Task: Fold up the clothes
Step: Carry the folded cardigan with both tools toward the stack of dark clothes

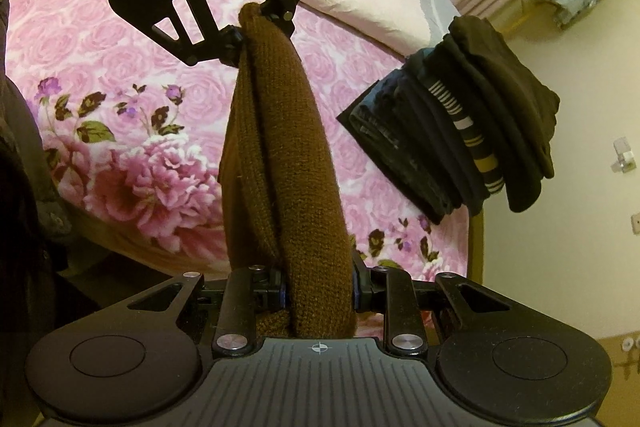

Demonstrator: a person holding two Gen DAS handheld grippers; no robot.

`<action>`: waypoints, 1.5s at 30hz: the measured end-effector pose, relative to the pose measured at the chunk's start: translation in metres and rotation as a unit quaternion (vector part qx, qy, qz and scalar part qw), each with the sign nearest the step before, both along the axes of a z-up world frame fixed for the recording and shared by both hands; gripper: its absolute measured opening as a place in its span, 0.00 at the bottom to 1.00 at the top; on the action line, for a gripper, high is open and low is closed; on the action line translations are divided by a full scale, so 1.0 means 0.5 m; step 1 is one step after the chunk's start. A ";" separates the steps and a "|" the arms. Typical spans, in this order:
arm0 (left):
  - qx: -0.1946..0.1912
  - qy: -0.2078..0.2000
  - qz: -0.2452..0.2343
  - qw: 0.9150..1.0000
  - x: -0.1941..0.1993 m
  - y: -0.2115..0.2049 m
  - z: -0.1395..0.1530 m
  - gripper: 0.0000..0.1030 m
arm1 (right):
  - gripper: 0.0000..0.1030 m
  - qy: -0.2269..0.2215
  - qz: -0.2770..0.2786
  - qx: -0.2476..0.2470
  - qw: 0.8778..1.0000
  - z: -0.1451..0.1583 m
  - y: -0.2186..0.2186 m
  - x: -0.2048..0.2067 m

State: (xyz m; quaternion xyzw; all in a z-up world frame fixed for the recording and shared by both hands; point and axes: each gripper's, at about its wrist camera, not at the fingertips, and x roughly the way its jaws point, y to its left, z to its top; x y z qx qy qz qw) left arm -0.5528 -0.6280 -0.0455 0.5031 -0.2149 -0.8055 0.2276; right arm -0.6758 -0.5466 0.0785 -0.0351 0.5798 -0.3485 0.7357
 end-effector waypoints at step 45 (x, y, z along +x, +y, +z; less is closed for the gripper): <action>-0.227 0.051 0.172 0.957 -0.099 -0.609 0.460 0.18 | 0.25 -0.091 0.197 -0.172 0.961 0.465 -0.764 -0.244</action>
